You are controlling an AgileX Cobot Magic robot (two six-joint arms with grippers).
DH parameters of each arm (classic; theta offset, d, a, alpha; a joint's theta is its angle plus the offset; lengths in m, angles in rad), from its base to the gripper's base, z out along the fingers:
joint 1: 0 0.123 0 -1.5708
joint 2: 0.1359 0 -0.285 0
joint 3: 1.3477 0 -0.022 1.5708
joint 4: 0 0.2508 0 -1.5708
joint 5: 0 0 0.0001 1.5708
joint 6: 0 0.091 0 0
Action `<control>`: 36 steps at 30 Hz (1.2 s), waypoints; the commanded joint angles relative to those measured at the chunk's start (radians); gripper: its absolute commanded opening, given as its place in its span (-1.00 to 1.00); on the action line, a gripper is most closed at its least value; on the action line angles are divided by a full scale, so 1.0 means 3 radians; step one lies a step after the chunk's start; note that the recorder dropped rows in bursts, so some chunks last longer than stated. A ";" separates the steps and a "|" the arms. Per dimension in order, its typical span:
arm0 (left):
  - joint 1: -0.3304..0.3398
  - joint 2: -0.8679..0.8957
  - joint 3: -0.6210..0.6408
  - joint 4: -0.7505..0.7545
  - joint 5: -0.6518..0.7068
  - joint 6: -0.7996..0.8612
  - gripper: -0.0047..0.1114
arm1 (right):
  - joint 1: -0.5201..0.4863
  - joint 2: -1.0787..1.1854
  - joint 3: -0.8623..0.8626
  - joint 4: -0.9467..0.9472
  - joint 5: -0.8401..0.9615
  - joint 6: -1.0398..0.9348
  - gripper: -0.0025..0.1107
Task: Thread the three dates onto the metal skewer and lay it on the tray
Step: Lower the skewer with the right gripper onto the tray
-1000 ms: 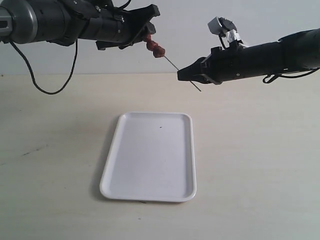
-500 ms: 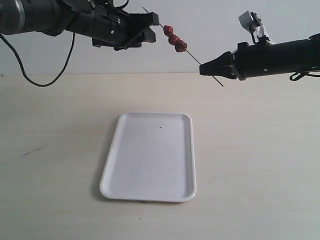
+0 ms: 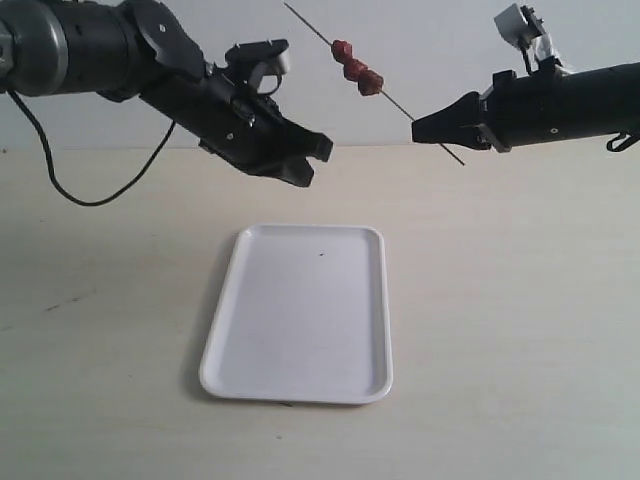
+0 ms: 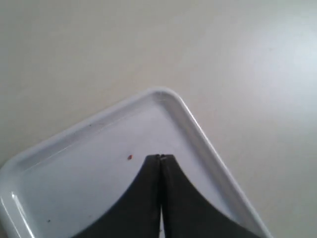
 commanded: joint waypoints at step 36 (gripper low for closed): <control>0.0493 -0.1697 0.1933 0.0315 -0.2131 0.0230 -0.92 | 0.2449 -0.1184 0.1700 -0.0644 -0.4000 0.2487 -0.96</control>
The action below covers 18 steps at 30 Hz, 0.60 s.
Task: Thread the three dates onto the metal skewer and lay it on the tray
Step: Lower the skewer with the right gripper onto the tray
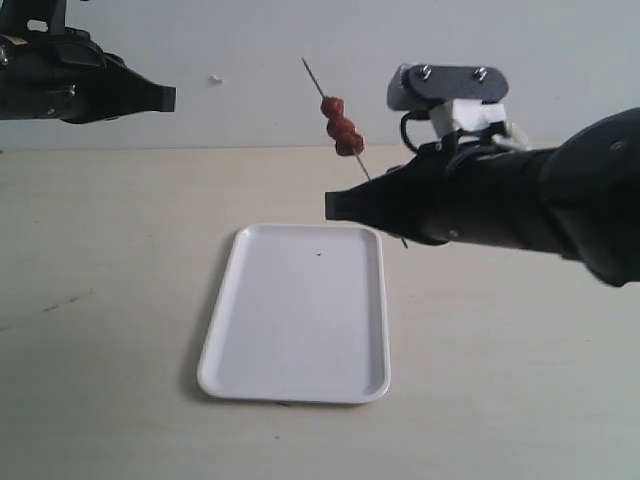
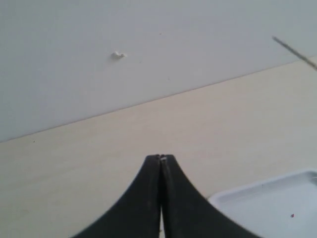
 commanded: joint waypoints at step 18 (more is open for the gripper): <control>0.0008 -0.0025 0.0009 0.0003 0.0044 -0.0090 -0.92 | 0.0551 0.0921 -0.0034 0.0401 -0.0149 0.1222 -0.96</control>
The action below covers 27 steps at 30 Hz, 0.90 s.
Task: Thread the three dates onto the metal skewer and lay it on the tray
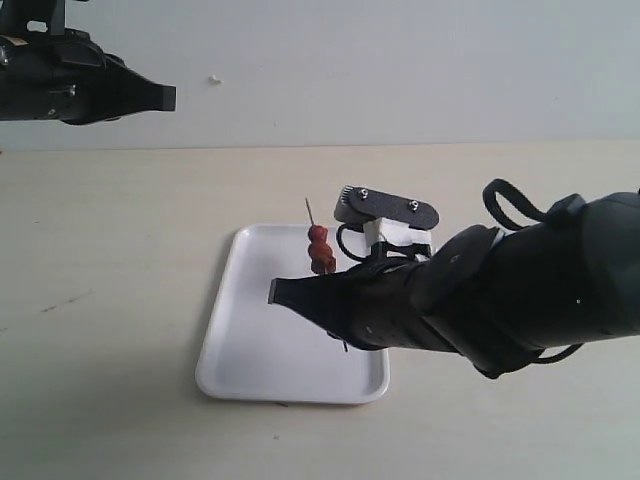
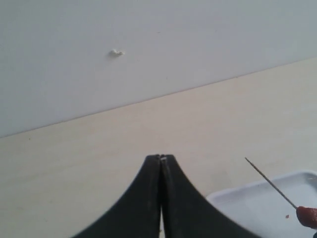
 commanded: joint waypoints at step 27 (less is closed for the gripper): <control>0.0008 -0.0272 0.0083 0.0030 0.0158 -0.0025 -0.92 | 0.0006 -0.0502 -0.0015 -0.0044 -0.0118 -0.0656 -0.06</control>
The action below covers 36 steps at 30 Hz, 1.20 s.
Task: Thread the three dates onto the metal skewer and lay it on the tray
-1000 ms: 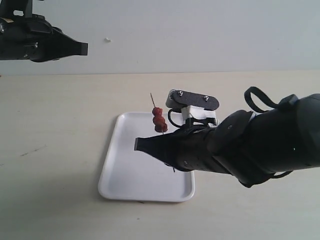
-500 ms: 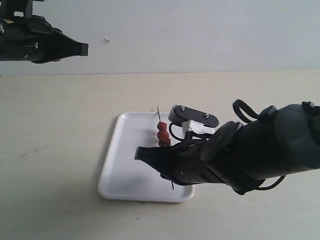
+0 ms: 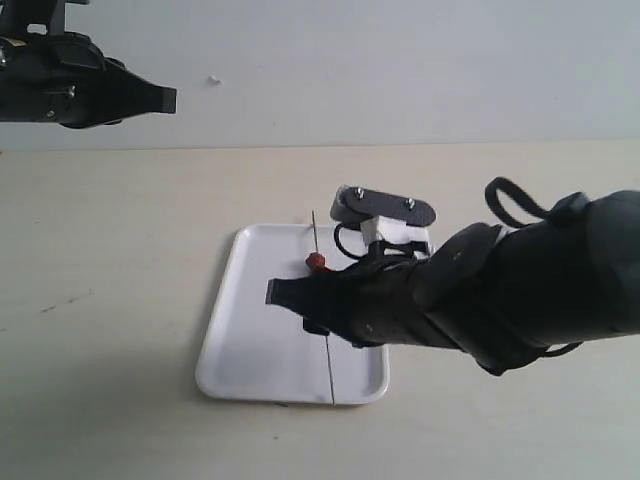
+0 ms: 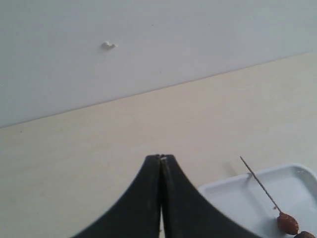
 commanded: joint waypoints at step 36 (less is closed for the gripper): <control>0.0008 -0.4068 0.3081 0.0014 -0.0712 -0.0264 -0.92 | 0.0006 -0.2408 0.0893 0.0344 -0.0927 -0.2125 -0.77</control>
